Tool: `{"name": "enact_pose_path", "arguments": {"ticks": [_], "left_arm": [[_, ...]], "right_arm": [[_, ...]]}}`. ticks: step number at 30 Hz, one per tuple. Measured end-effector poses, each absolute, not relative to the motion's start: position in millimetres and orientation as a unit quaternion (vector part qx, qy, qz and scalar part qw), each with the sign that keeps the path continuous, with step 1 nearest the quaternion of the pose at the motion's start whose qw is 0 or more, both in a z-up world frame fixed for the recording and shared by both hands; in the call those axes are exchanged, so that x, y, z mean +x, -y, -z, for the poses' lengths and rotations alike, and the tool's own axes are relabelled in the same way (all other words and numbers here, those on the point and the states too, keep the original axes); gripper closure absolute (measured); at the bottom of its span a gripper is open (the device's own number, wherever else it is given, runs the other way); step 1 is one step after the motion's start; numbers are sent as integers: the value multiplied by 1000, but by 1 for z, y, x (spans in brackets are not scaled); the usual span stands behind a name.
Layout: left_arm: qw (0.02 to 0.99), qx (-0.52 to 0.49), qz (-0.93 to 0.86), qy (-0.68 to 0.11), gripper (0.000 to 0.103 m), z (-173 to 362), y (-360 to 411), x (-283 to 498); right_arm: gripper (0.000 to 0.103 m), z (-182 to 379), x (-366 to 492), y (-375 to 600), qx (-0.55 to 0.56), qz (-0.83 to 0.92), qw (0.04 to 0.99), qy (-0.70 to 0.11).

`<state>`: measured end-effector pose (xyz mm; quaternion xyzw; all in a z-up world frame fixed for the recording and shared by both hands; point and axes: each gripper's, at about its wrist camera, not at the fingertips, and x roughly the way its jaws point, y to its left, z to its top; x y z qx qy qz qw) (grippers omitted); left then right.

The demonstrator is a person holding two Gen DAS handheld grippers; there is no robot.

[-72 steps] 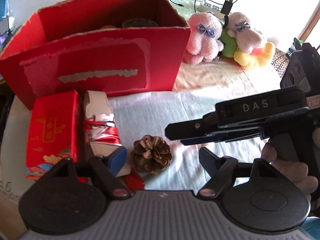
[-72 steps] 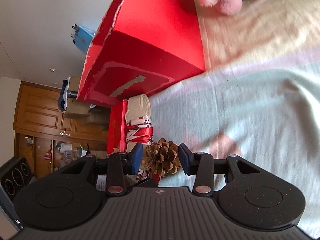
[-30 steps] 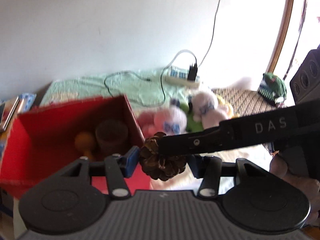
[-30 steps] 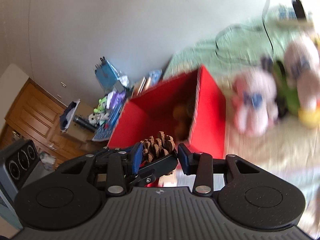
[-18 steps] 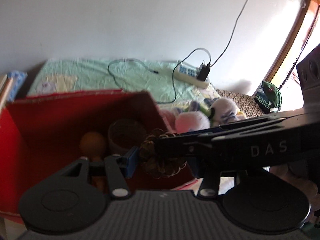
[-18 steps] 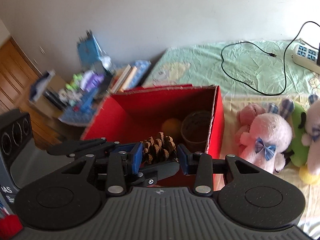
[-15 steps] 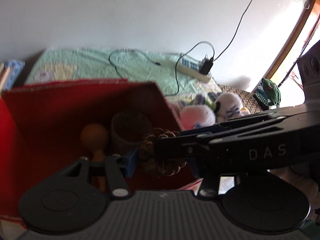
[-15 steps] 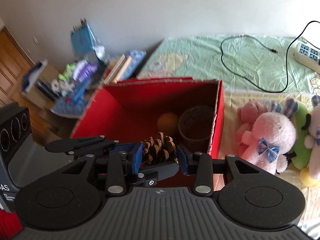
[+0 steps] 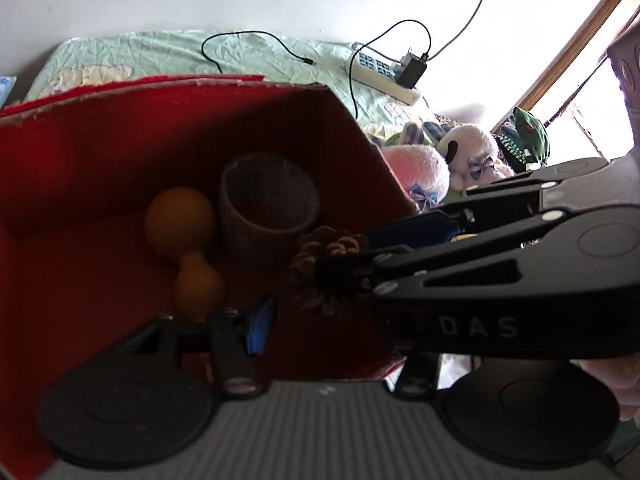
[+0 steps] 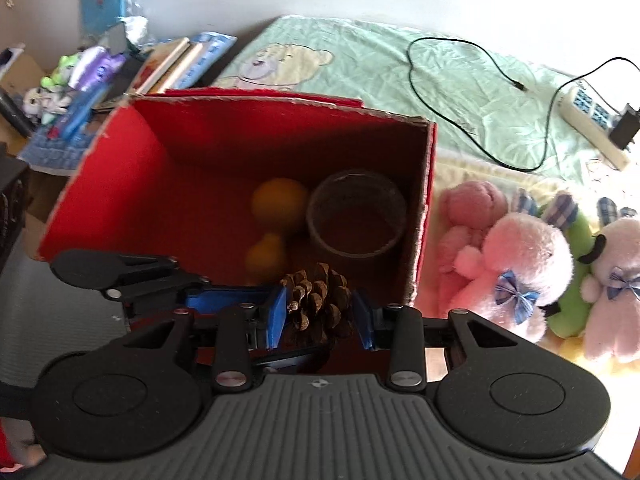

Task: Organize objects
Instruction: 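Carry the pine cone into the red box and open the right gripper, then withdraw the right gripper up out of the red box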

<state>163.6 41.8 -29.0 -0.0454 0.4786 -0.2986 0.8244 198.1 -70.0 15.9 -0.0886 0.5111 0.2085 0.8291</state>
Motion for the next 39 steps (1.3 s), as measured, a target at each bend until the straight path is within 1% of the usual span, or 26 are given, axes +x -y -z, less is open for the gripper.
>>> {"name": "enact_pose_path", "arguments": {"ticks": [11,16,20,24,30,35,39], "left_arm": [[829,-18,291,-477,41,29,-44,169],[828,-19,283,-484,41,32,-48,171],[830,-14,270,-488,41,35,-48,173],[835,-15,258,-485,41,31,-53,174],[845,-18,229,-483,40,21,-64,171],[860,-14,189,-473,34,10,-67,160],[873,1,149,-463,33,-2,-65,148]], "right_arm": [[64,-10,197,68,-79,-186,840,-504],[62,-11,196,67,-78,-183,842,-501],[63,-11,194,70,-66,-183,846,-497],[65,-13,192,78,-37,-184,854,-486],[65,-20,185,95,23,-192,873,-449],[67,-25,177,107,58,-208,880,-423],[68,-27,167,115,77,-222,883,-407]]}}
